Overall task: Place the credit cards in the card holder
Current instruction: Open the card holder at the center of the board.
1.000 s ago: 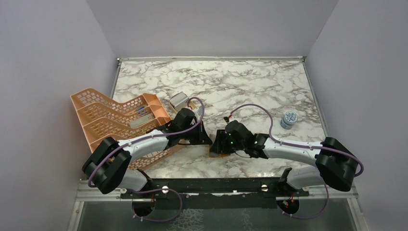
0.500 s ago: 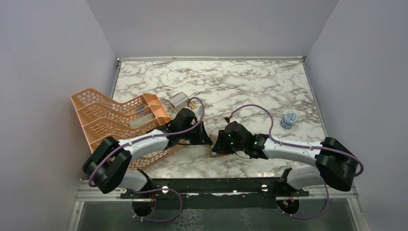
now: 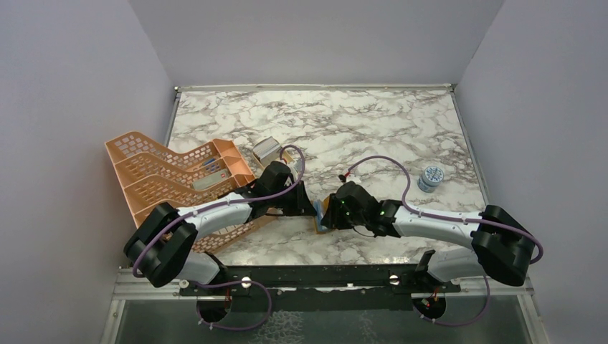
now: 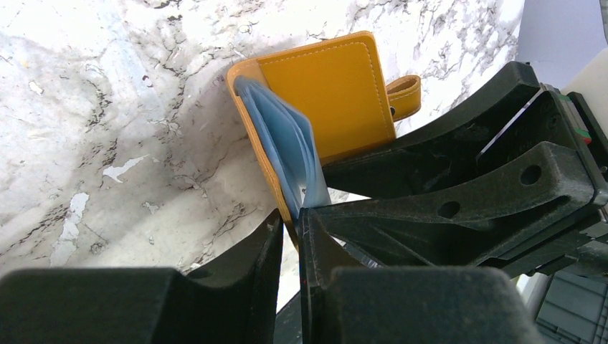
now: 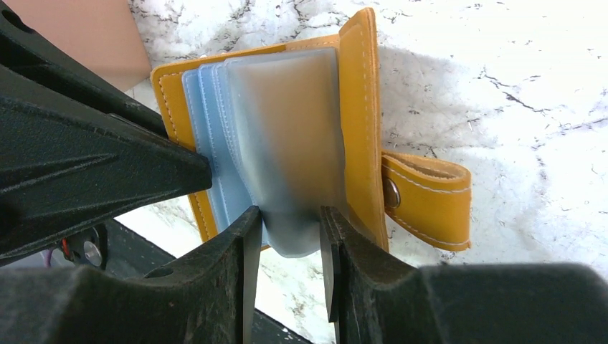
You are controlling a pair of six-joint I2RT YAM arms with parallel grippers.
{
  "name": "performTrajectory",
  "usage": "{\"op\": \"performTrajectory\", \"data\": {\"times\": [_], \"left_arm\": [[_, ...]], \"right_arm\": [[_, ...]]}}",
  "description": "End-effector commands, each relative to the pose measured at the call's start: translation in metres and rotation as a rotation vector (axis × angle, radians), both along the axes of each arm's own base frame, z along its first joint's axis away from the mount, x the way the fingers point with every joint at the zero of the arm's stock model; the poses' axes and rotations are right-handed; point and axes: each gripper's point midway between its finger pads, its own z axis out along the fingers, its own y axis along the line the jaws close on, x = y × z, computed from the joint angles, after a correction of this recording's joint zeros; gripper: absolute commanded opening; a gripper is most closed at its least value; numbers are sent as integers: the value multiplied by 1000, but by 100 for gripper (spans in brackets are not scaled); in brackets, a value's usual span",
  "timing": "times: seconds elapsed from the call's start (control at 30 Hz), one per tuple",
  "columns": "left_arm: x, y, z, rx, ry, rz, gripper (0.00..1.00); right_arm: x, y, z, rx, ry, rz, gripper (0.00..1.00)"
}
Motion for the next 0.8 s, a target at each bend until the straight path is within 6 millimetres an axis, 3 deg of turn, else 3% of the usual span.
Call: {"op": "performTrajectory", "data": {"times": [0.0,0.13,0.33,0.47,0.6,0.77], "left_arm": [[1,-7,5,-24,-16,-32,17],[1,-8,4,-28,-12,-35,19],[1,-14,6,-62,-5,-45,32],[3,-16,6,-68,-4,-42,33],[3,-16,2,-59,4,-41,31],[4,-13,-1,-35,3,-32,18]], "right_arm": [[4,-10,-4,-32,-23,-35,35],[4,-10,-3,-29,-22,-37,34],[3,-6,1,-2,-30,-25,34],[2,-4,1,7,-27,-17,33],[3,-7,2,-2,-33,-26,32],[6,-22,0,-70,-43,-67,32]]}}
